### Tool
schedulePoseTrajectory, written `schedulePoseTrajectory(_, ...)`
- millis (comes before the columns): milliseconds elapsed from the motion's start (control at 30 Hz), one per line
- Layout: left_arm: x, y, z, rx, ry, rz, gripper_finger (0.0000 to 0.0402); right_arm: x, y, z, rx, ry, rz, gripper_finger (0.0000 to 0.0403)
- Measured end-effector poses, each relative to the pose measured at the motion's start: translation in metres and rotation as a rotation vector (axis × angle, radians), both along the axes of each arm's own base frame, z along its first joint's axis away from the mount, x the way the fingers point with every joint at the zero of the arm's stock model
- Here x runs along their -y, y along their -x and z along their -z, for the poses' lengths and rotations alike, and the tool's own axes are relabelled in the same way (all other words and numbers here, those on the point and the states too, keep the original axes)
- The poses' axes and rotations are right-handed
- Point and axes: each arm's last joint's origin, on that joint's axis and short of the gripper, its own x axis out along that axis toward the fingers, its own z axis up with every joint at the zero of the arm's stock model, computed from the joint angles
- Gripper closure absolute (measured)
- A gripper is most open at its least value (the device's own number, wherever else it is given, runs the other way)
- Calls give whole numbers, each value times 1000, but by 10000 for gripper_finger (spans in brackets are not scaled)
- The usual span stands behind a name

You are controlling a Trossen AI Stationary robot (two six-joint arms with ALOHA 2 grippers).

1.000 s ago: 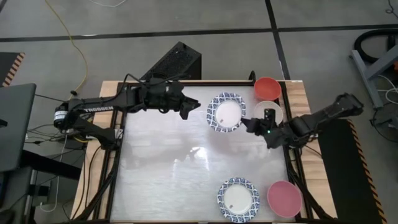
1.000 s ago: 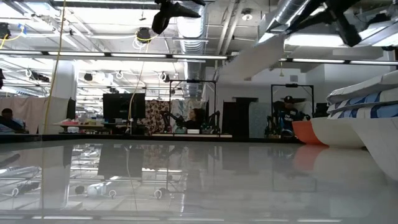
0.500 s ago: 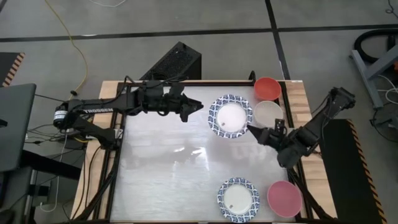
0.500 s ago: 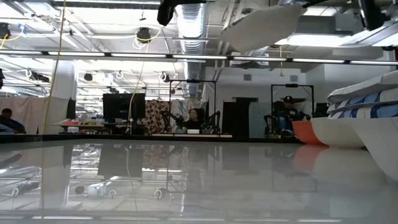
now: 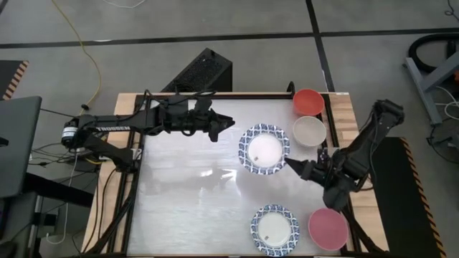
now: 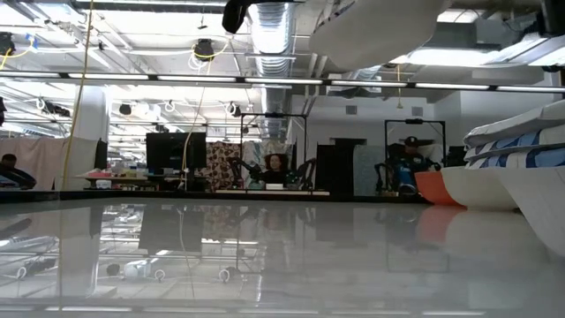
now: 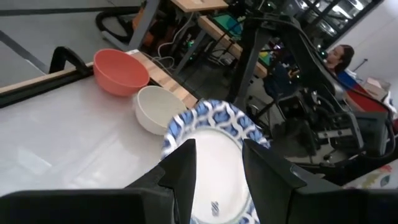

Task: Nest bowls inside each other
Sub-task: Stack the top white blue patterned bowl on top of the white blue patterned bowls

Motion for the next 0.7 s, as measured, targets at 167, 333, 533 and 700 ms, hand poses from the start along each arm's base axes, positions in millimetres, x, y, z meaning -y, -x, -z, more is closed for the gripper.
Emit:
schedulePoseTrajectory(167,4,0,0,0,1,12,282,-10,8,1,7,-19,-64,388)
schedulePoseTrajectory(333,6,-1,0,0,1,20,282,-19,16,0,24,-52,-122,388)
schedulePoseTrajectory(533,9,-1,0,0,1,29,282,-34,21,3,21,-93,-206,388)
schedulePoseTrajectory(700,12,-1,0,0,0,30,282,-46,26,8,18,-129,-263,388)
